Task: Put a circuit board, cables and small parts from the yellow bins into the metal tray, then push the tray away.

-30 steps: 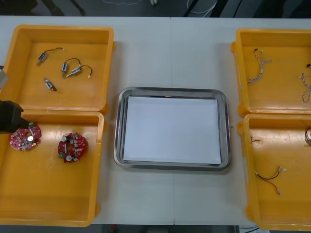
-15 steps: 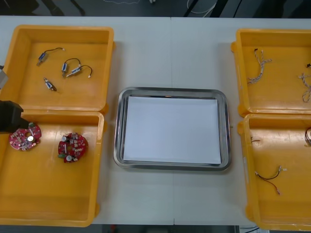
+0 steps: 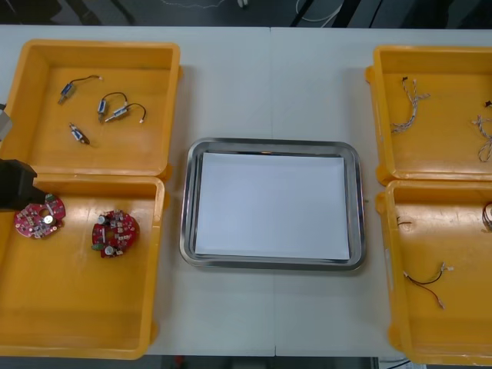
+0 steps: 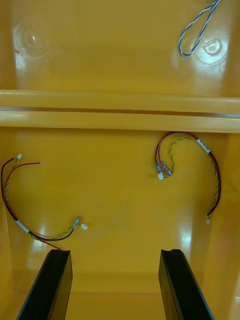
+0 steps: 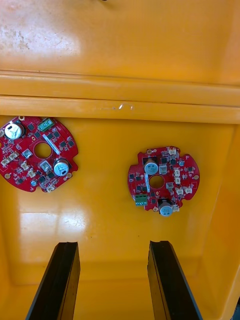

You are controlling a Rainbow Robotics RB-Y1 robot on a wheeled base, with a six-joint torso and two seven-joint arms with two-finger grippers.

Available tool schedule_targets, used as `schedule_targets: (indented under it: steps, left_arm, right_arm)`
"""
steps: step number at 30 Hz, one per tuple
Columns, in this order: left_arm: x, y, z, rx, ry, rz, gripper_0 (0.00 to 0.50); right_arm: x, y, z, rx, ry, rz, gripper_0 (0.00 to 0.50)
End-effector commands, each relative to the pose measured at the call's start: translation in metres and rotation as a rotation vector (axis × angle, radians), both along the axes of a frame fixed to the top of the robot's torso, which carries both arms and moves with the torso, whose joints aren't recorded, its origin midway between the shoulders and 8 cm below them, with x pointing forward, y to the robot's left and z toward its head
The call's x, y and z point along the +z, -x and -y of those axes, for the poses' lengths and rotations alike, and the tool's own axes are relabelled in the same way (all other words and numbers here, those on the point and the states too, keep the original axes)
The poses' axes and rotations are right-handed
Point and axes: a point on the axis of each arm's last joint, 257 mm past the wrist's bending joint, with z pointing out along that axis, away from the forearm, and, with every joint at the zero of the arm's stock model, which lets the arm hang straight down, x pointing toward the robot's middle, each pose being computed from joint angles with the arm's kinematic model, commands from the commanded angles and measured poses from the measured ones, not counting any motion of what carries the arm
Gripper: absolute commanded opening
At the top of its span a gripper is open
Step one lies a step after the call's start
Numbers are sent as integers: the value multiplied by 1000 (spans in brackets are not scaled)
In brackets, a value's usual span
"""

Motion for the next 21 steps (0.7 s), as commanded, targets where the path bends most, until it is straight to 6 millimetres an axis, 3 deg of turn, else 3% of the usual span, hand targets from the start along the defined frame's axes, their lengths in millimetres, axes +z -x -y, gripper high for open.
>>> schedule_targets:
  steps: [1,9,16,17,21]
  left_arm:
    - [16,-5,-6,-40,-59,23,401]
    - [16,-5,-6,-40,-59,23,400]
    - [16,-5,-6,-40,-59,23,401]
    - [-1,2,-4,-43,-48,-24,401]
    - [-2,2,-4,-50,-61,-29,400]
  right_arm:
    - [-2,2,-2,-22,-20,15,500]
    - [1,-2,-3,-37,-11,34,500]
    - [-25,6,-7,-75,-45,13,500]
    - [-31,8,-8,-96,-55,9,500]
    - [-43,12,-14,-151,-58,6,500]
